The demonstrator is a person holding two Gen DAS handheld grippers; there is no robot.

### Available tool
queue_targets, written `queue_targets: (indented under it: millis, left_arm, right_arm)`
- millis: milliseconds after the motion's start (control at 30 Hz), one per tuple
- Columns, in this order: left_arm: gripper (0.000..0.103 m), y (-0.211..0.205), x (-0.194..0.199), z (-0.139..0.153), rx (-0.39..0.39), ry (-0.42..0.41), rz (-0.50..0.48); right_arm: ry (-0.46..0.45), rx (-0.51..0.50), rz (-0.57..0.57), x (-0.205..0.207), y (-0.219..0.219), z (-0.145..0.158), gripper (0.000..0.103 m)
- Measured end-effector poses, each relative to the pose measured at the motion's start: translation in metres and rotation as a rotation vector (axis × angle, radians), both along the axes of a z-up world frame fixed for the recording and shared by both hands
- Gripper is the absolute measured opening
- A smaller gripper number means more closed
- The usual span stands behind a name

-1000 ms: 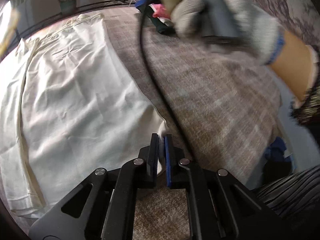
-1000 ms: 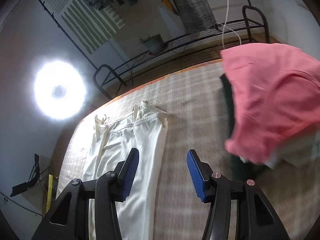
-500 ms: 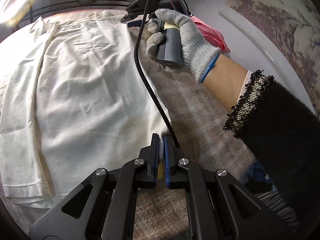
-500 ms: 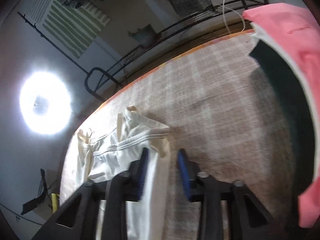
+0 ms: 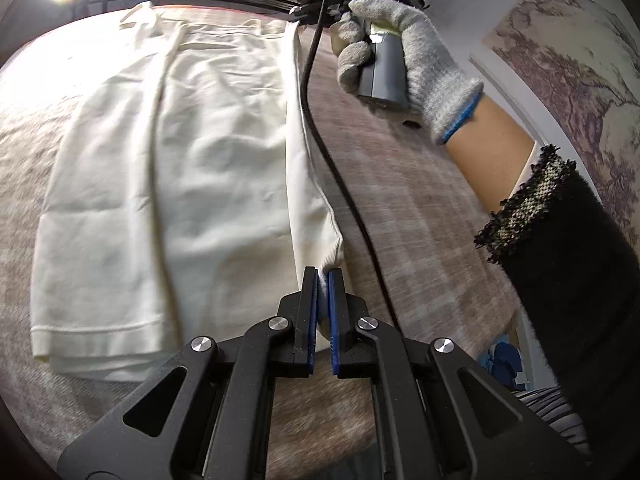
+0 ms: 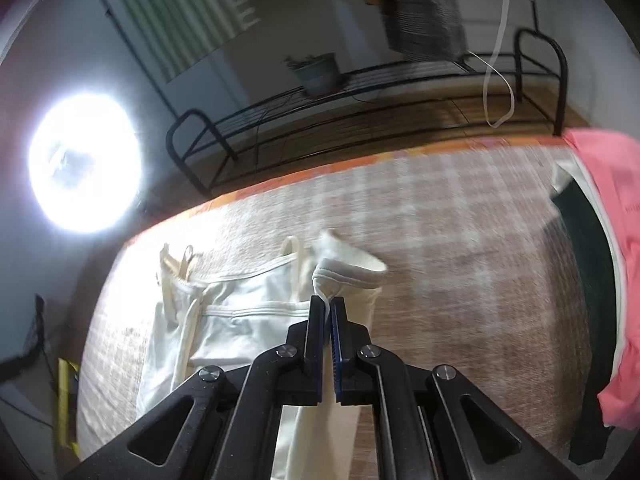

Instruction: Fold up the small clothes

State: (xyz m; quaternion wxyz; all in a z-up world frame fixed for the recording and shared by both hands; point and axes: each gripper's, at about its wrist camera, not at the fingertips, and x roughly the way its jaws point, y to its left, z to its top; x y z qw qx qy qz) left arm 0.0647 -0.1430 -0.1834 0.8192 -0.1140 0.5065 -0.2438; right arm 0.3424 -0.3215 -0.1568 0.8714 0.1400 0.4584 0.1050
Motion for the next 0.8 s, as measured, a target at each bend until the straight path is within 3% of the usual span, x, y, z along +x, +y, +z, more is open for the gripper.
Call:
queue_targets:
  millis: [233, 633, 700, 767, 800]
  left_arm:
    - [0.003, 0.025, -0.001, -0.009, 0.0, 0.024, 0.057]
    - [0.003, 0.041, 0.004, -0.016, 0.025, 0.058, 0.091]
    - [0.003, 0.043, 0.004, -0.015, 0.027, 0.057, 0.096]
    - [0.003, 0.044, 0.002, -0.011, 0.03, 0.052, 0.093]
    - [0.007, 0.048, 0.001, -0.012, 0.034, 0.053, 0.087]
  right_arm:
    - [-0.016, -0.057, 0.078, 0.004, 0.049, 0.004, 0.001]
    - [0.03, -0.156, 0.159, 0.012, 0.108, -0.033, 0.002]
    - [0.039, -0.133, 0.15, 0.014, 0.106, -0.035, 0.011]
    - [0.033, -0.065, 0.142, 0.013, 0.098, -0.031, 0.03]
    - [0.025, -0.038, 0.136, 0.011, 0.095, -0.027, 0.031]
